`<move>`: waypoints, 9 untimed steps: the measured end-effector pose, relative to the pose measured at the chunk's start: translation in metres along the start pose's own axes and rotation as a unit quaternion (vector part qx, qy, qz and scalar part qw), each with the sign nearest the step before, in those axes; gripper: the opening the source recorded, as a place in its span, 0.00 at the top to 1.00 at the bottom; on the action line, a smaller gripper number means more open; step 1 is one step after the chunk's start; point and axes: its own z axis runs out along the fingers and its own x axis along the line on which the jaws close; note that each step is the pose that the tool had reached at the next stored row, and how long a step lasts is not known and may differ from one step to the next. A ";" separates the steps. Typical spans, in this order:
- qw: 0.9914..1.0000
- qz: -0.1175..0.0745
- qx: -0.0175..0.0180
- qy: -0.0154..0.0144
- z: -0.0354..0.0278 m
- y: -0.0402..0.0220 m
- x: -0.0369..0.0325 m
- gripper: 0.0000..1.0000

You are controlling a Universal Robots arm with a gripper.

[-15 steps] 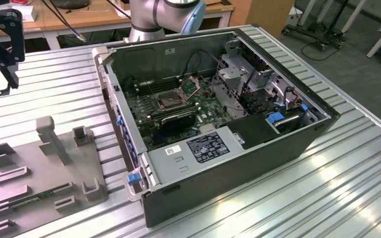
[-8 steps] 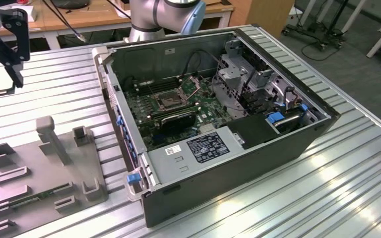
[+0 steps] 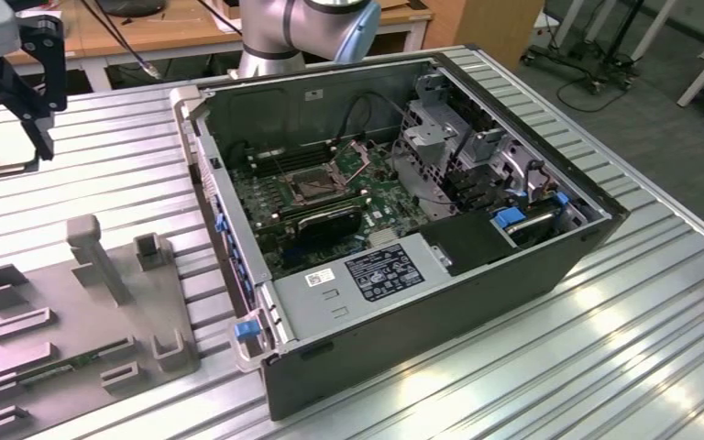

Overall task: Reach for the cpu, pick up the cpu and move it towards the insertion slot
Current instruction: 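Pick up the cpu and move it towards the insertion slot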

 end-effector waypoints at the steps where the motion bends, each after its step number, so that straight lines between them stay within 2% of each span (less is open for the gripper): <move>1: 1.000 0.000 0.000 0.000 0.0000 0.0000 -0.0009 0.46; 9: 1.000 0.000 0.000 0.000 0.0000 0.0003 -0.0080 0.46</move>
